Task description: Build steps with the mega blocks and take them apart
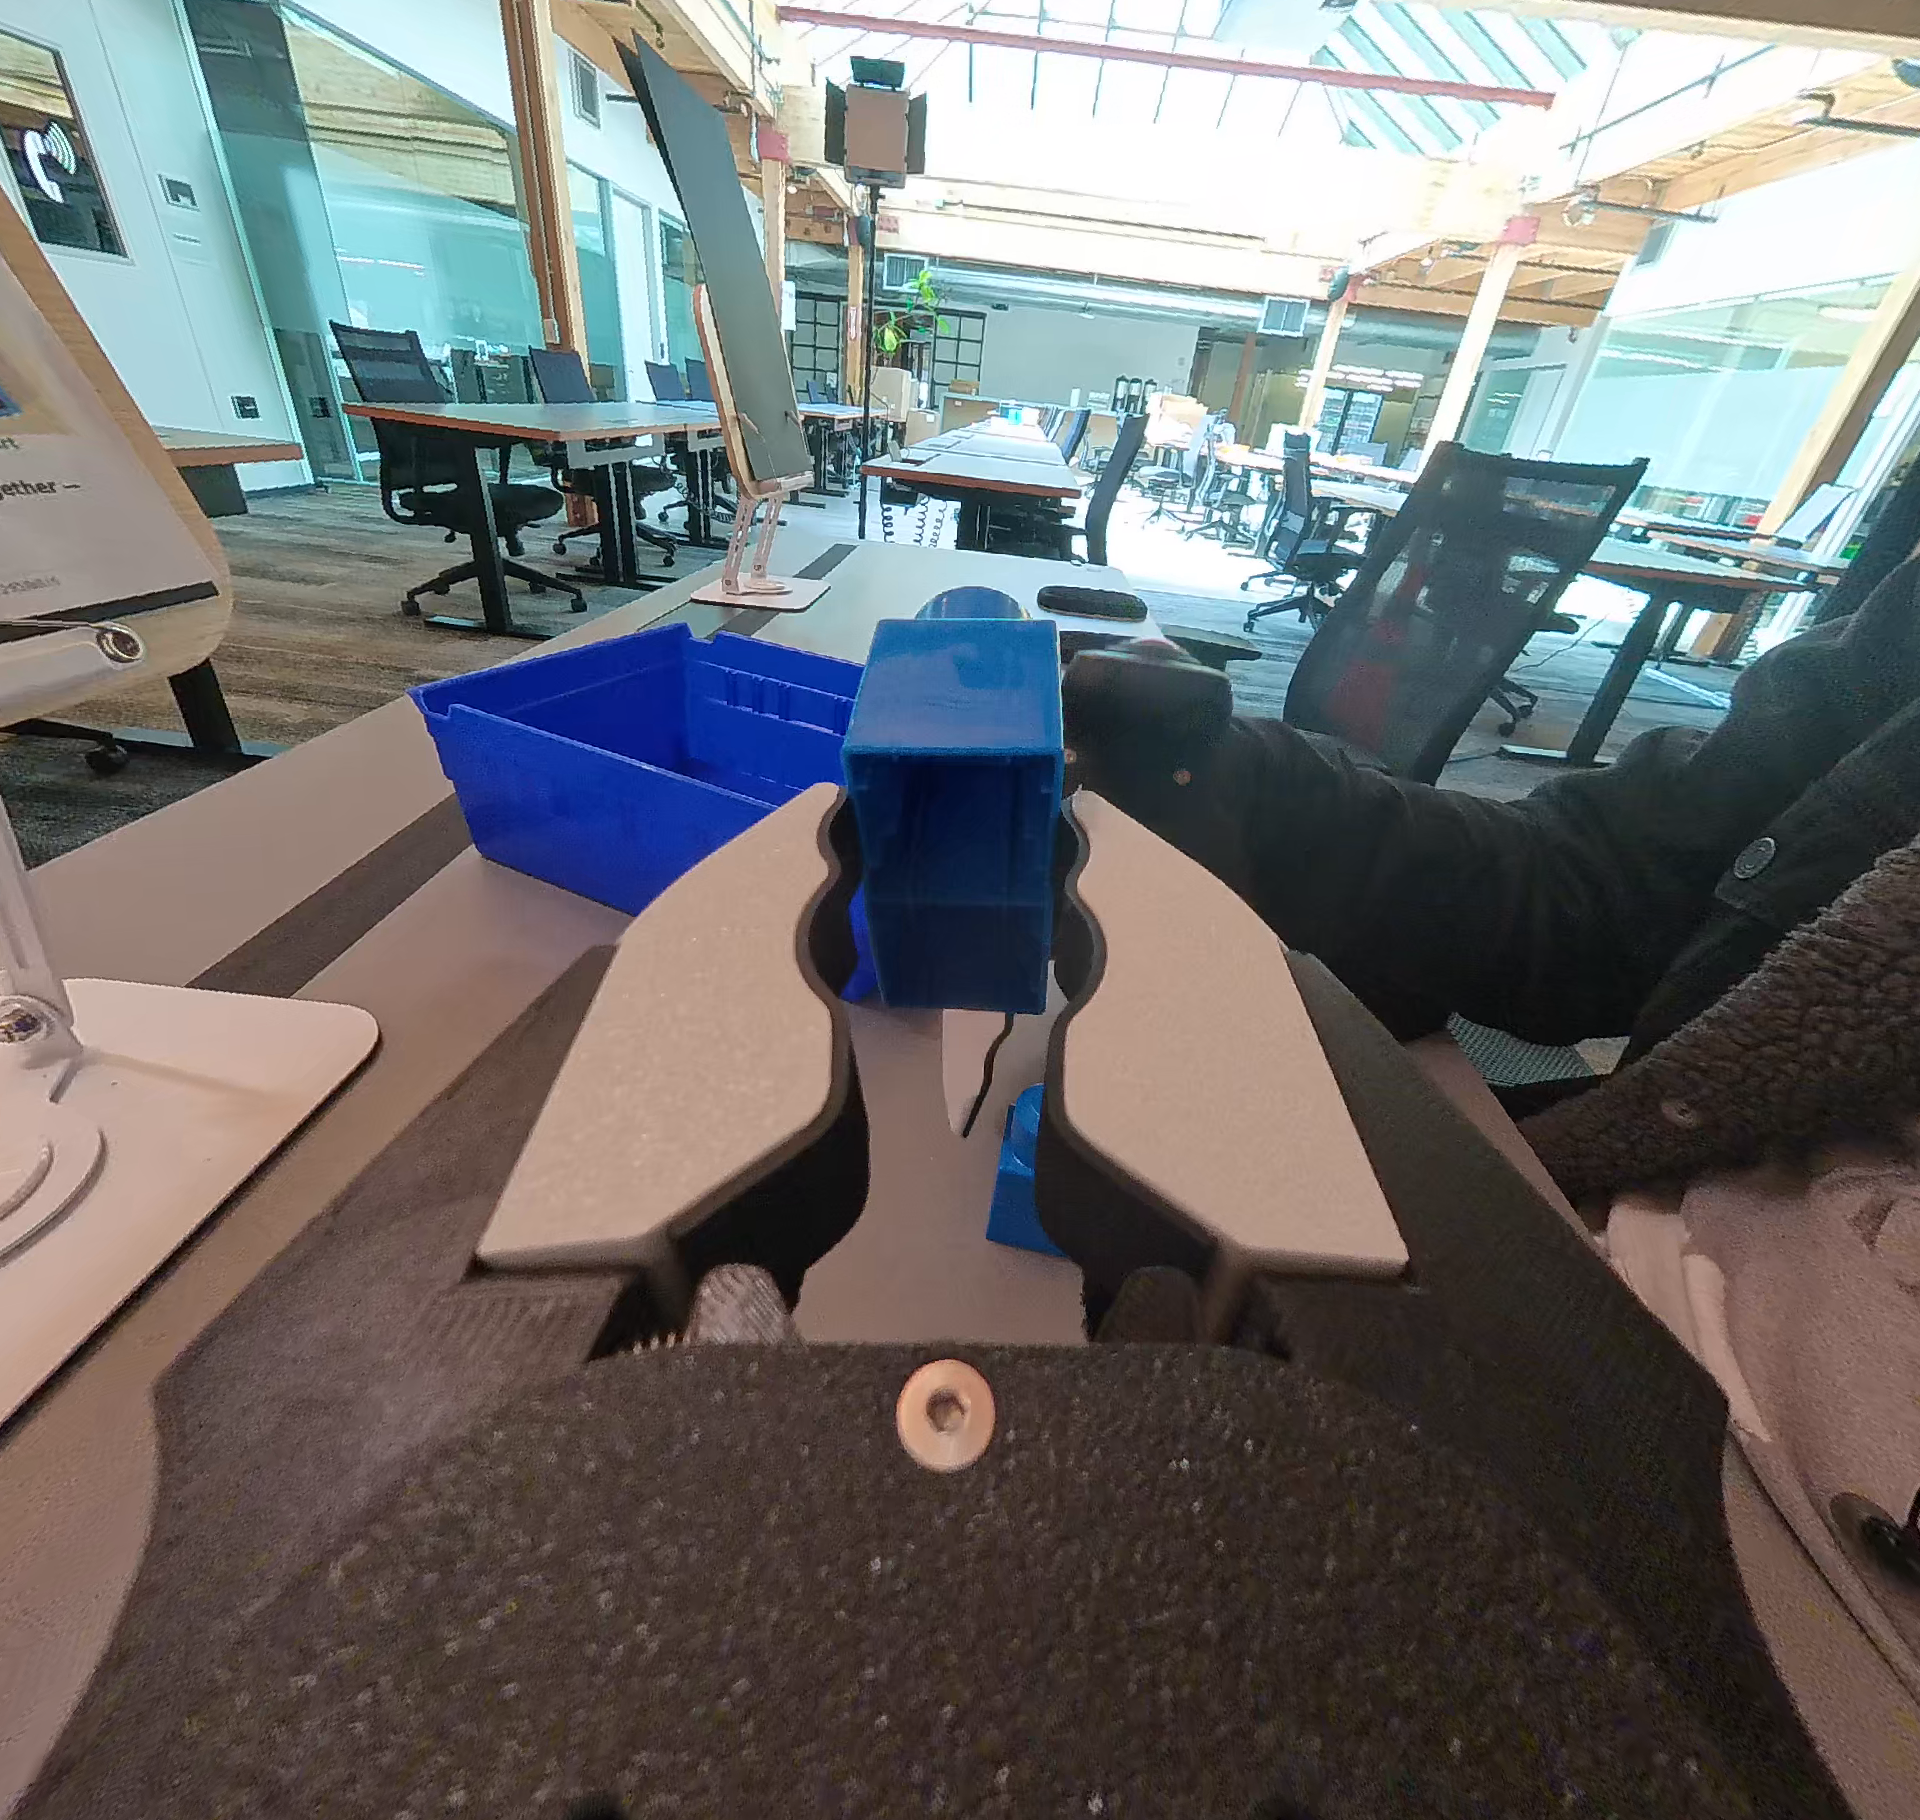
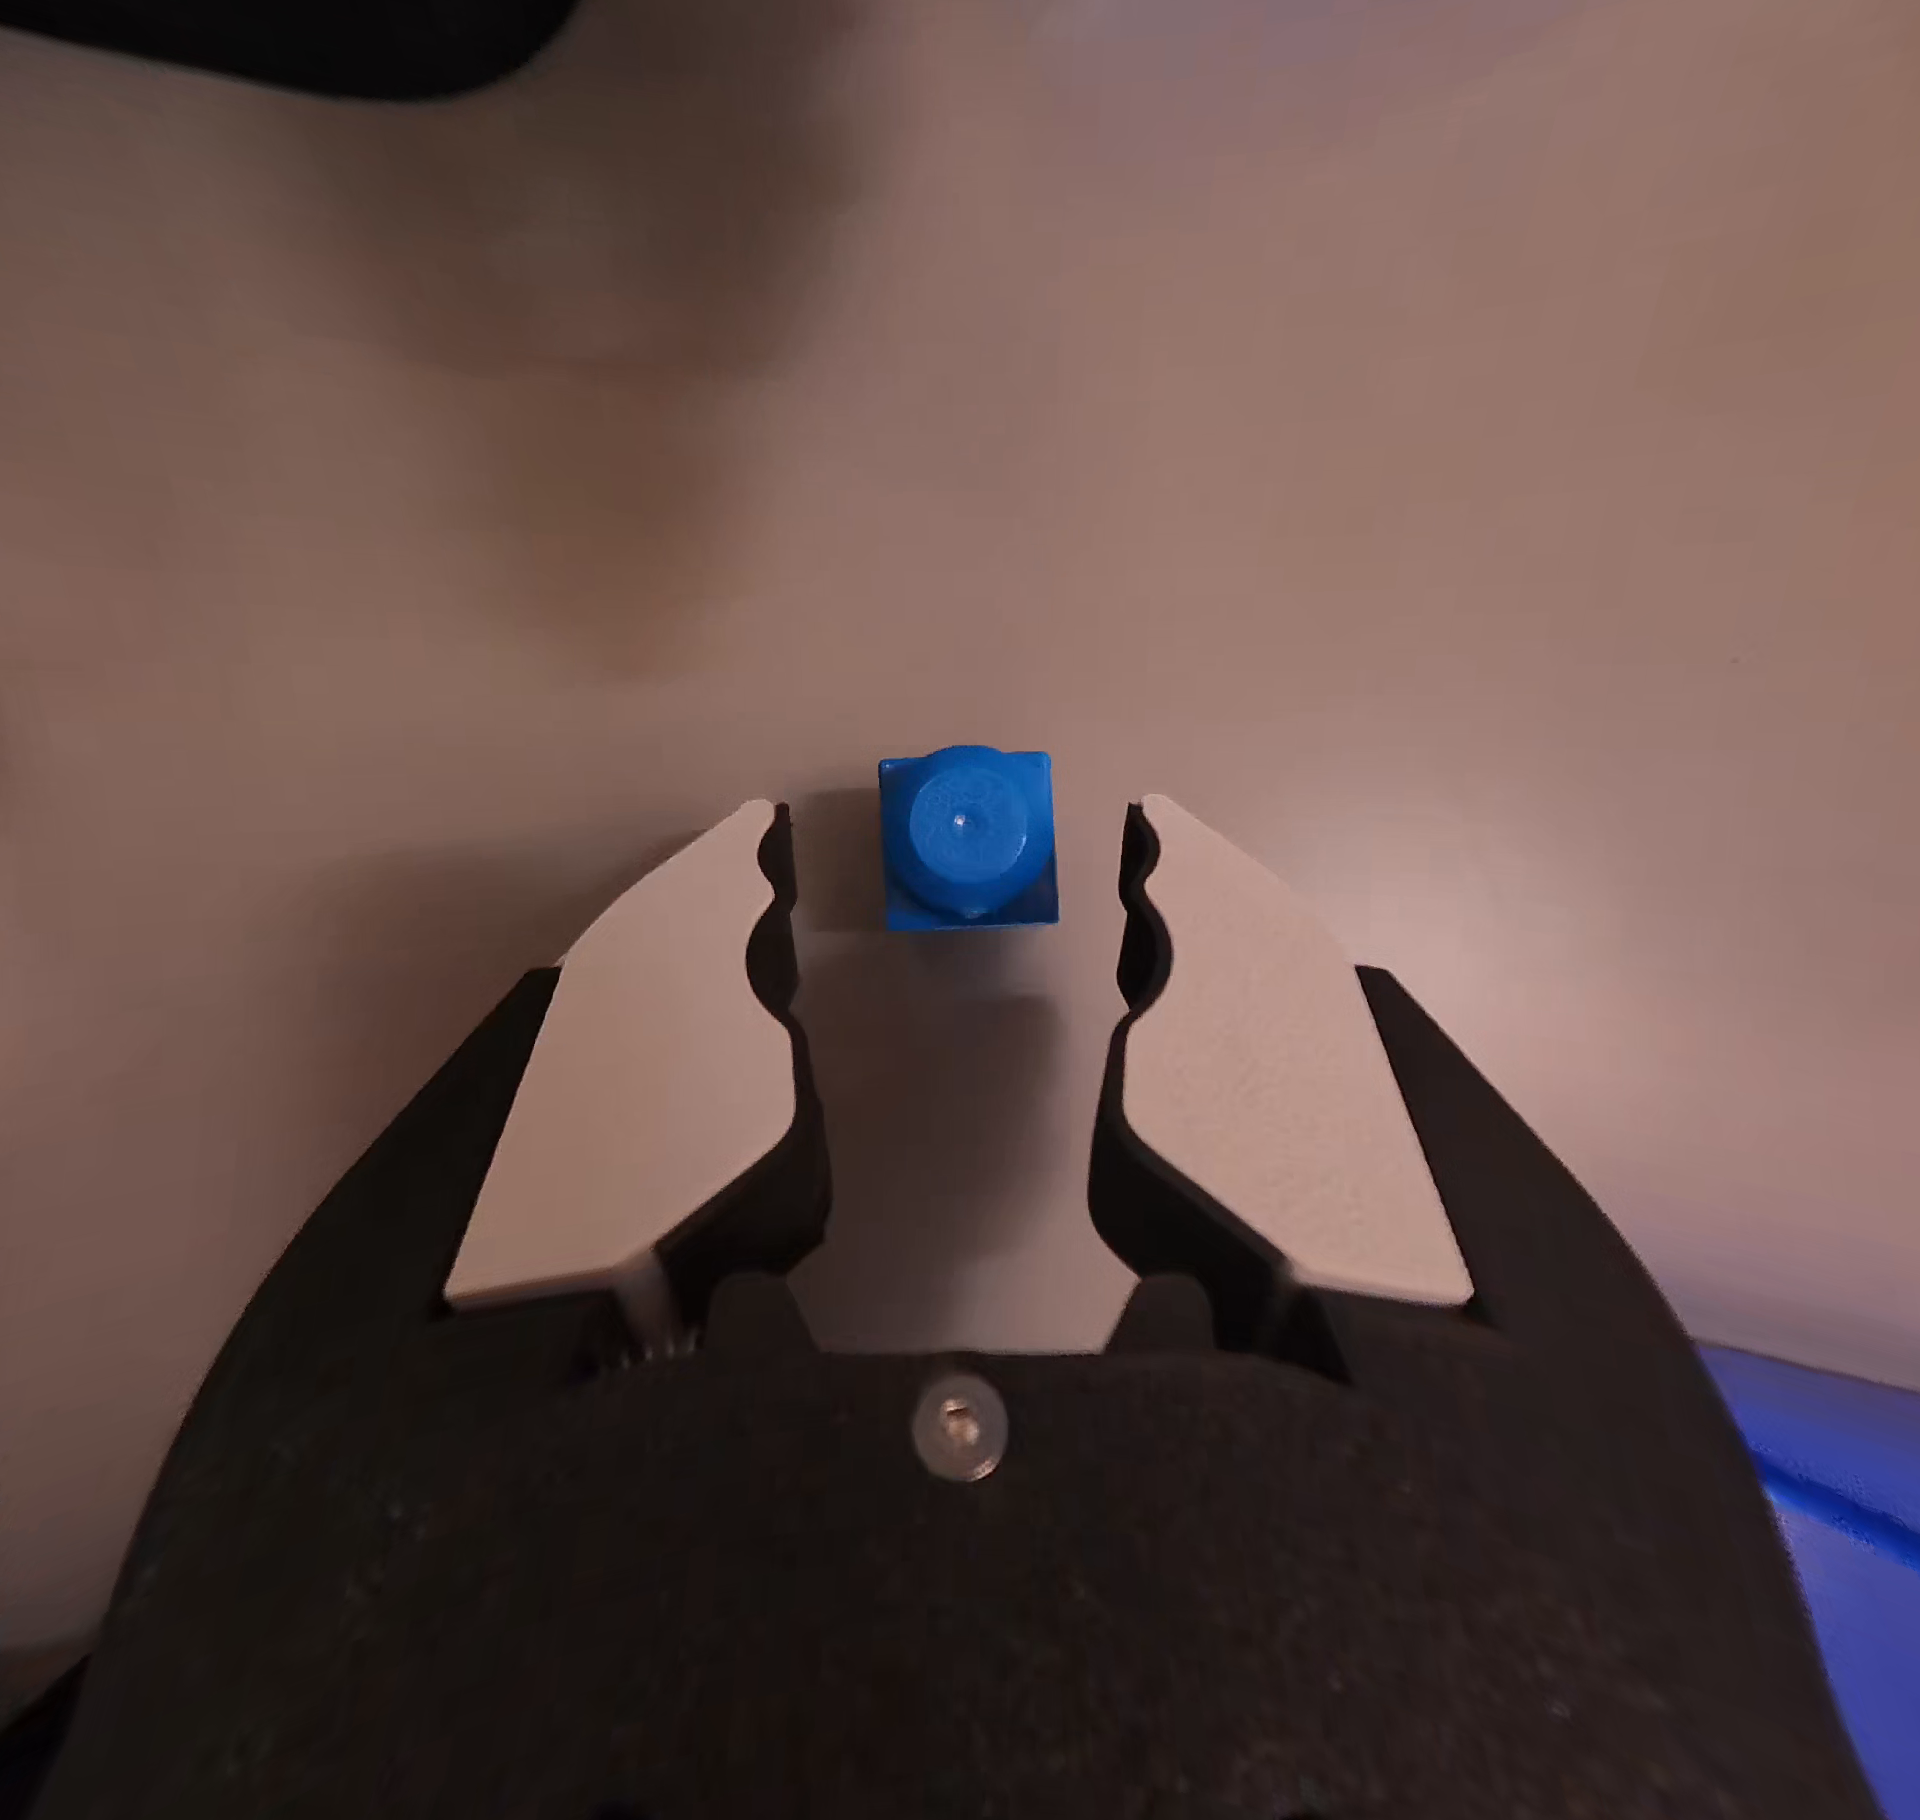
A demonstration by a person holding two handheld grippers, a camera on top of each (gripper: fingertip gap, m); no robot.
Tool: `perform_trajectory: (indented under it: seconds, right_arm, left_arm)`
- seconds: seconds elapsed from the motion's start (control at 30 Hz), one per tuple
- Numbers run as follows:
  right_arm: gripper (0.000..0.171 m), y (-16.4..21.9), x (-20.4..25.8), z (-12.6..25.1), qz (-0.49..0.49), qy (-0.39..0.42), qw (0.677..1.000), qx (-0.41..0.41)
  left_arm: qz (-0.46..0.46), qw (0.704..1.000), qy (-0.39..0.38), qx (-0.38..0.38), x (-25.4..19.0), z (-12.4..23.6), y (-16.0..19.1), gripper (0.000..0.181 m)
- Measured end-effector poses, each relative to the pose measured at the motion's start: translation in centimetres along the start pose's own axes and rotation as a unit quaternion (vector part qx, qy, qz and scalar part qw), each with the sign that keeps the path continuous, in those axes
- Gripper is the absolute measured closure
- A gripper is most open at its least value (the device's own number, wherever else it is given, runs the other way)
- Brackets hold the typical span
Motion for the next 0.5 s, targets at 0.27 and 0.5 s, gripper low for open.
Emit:
perform_trajectory:
  seconds: [0.27, 0.5]
  right_arm:
    - [0.137, -0.5, -0.3, 1.0, 0.007, 0.024, 0.998, -0.05]
    - [0.137, -0.5, -1.7, 9.2, -0.057, 0.024, 0.895, -0.441]
  left_arm:
    - [0.008, 1.0, 0.005, -0.018, 0.0, 0.0, 0.0, 0.145]
    - [0.032, 0.997, 0.032, -0.07, -0.1, 0.0, -0.3, 0.145]
Point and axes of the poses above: each gripper's, where its closed fingertips meet, z back along the fingers, y out of its underside, x = y × z across the jaws, the point moved 9 cm from there along z, back along the fingers, and after that the axes turned 13 degrees about x, right-handed, at the moved point
